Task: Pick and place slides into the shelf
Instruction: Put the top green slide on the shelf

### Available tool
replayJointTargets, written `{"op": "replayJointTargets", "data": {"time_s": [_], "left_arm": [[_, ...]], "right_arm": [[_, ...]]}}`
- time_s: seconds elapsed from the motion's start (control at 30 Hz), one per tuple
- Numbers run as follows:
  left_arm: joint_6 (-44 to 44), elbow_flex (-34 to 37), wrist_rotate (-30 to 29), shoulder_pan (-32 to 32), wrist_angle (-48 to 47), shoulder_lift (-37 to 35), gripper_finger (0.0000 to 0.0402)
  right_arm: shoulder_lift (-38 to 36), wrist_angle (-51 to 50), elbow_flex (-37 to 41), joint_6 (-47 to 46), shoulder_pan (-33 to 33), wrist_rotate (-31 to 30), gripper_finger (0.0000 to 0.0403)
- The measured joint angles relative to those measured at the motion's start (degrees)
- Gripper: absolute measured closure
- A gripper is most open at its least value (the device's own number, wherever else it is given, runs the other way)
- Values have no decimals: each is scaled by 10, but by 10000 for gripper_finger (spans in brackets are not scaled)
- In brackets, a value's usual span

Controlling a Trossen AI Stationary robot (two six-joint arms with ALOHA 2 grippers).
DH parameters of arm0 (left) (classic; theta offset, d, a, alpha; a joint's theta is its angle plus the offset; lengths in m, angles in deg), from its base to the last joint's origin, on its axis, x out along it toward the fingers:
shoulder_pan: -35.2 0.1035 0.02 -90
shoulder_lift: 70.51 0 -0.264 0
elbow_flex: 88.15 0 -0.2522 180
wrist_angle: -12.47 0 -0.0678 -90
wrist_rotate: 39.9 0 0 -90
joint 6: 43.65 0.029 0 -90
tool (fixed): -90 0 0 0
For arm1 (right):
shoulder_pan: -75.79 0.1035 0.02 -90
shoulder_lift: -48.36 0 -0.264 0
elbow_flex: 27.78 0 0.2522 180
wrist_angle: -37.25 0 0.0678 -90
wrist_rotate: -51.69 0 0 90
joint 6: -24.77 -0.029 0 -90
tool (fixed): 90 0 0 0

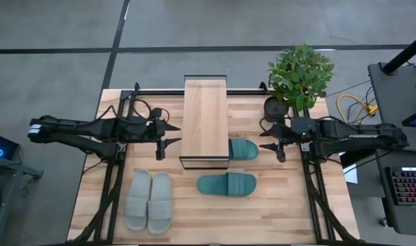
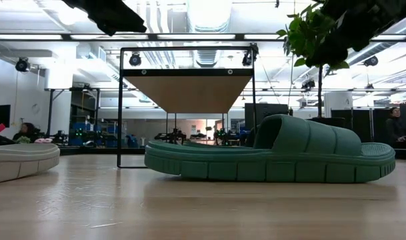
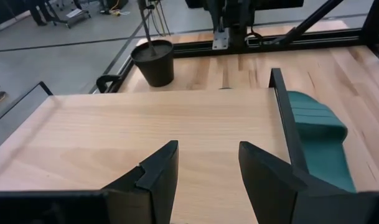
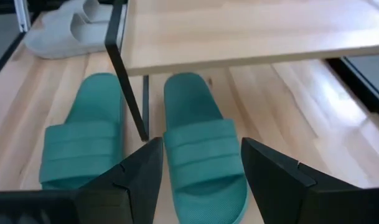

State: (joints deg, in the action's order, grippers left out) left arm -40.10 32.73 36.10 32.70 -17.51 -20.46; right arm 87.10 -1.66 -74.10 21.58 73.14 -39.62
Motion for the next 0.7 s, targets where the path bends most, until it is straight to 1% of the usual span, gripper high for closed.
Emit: {"op": "replayJointTargets", "data": {"time_s": [0.2, 0.27, 0.47, 0.63, 0.7], "left_arm": [[0, 4, 0, 0, -10, -27, 246], [0, 6, 0, 0, -13, -32, 246], [1, 6, 0, 0, -23, -38, 246], [1, 6, 0, 0, -24, -35, 246], [1, 6, -2, 0, -23, -31, 246]], "right_arm": [[37, 1, 2, -69, 0, -3, 195], [49, -1, 8, -76, 0, -3, 195], [82, 3, 31, -14, 9, -5, 195], [109, 24, 50, 43, 13, -56, 195], [121, 37, 50, 63, 16, -65, 195]]}}
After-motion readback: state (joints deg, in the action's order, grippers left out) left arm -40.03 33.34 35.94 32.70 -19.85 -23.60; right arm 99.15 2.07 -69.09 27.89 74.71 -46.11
